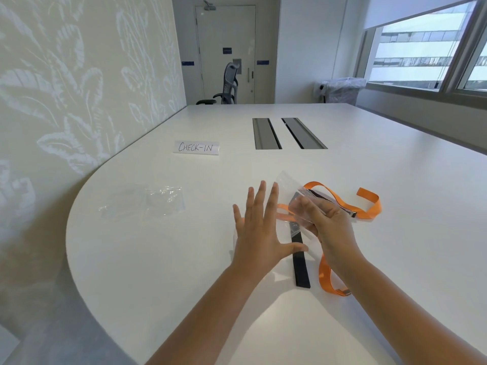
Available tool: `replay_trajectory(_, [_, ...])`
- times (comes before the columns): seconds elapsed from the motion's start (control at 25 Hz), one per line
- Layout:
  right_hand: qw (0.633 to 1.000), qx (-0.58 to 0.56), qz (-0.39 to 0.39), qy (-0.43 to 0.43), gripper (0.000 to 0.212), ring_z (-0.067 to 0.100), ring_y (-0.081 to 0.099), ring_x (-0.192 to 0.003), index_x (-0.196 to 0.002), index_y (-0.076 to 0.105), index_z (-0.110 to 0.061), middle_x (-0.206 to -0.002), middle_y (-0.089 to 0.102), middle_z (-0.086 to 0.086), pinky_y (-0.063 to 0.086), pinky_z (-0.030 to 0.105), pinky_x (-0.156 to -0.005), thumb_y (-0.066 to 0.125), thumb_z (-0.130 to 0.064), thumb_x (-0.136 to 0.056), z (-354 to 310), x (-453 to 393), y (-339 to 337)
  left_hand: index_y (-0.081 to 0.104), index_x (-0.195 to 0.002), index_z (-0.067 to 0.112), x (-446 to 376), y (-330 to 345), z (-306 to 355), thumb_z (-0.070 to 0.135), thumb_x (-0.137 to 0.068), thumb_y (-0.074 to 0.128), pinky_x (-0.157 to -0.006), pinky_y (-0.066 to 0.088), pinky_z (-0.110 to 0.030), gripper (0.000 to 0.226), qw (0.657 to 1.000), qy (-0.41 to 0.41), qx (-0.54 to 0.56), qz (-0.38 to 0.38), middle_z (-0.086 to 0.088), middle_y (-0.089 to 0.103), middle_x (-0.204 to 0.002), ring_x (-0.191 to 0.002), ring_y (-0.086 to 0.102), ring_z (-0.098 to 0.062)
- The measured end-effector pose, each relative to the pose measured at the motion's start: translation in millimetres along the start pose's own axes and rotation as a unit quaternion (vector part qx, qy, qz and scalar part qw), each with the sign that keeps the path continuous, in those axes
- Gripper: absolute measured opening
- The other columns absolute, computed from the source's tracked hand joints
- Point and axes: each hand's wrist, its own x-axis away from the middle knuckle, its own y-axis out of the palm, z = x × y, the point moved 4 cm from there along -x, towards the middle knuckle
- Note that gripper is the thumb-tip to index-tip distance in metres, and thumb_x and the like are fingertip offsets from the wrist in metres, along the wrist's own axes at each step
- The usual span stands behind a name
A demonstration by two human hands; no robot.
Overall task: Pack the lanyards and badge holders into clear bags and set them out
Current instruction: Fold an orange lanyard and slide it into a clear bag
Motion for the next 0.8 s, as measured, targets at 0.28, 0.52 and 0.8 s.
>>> replay_trajectory(0.28, [0.990, 0.033, -0.138, 0.015, 0.038, -0.005, 0.062, -0.100, -0.118, 0.062, -0.026, -0.104, 0.070, -0.019, 0.047, 0.005, -0.074, 0.037, -0.043, -0.094, 4.3, 12.1, 24.5, -0.002, -0.144, 0.023, 2.8, -12.7, -5.4, 0.079, -0.058, 0.043, -0.106, 0.012, -0.056, 0.112, 0.993, 0.000, -0.012, 0.115, -0.010, 0.023, -0.153, -0.141, 0.020, -0.029])
replay_trajectory(0.52, [0.988, 0.026, -0.152, 0.008, 0.040, -0.001, 0.064, -0.099, -0.114, 0.062, -0.029, -0.102, 0.071, -0.016, 0.050, 0.010, -0.076, 0.035, -0.049, -0.090, 4.8, 17.5, 28.7, 0.000, -0.145, 0.030, 5.2, -21.5, -14.8, 0.077, -0.058, 0.049, -0.110, 0.009, -0.052, 0.110, 0.988, -0.010, 0.073, 0.133, -0.009, 0.037, -0.142, -0.135, 0.032, -0.022])
replay_trajectory(0.8, [0.992, 0.032, -0.124, -0.005, 0.030, -0.017, 0.060, -0.086, -0.110, 0.057, -0.040, -0.088, 0.067, -0.033, 0.047, 0.003, -0.062, 0.055, -0.045, -0.081, -1.5, 10.4, 19.6, 0.013, -0.142, 0.022, 2.7, -28.4, -21.1, 0.060, -0.056, 0.071, -0.108, 0.012, -0.057, 0.111, 0.993, 0.024, 0.017, 0.119, -0.014, 0.048, -0.131, -0.125, 0.045, -0.030])
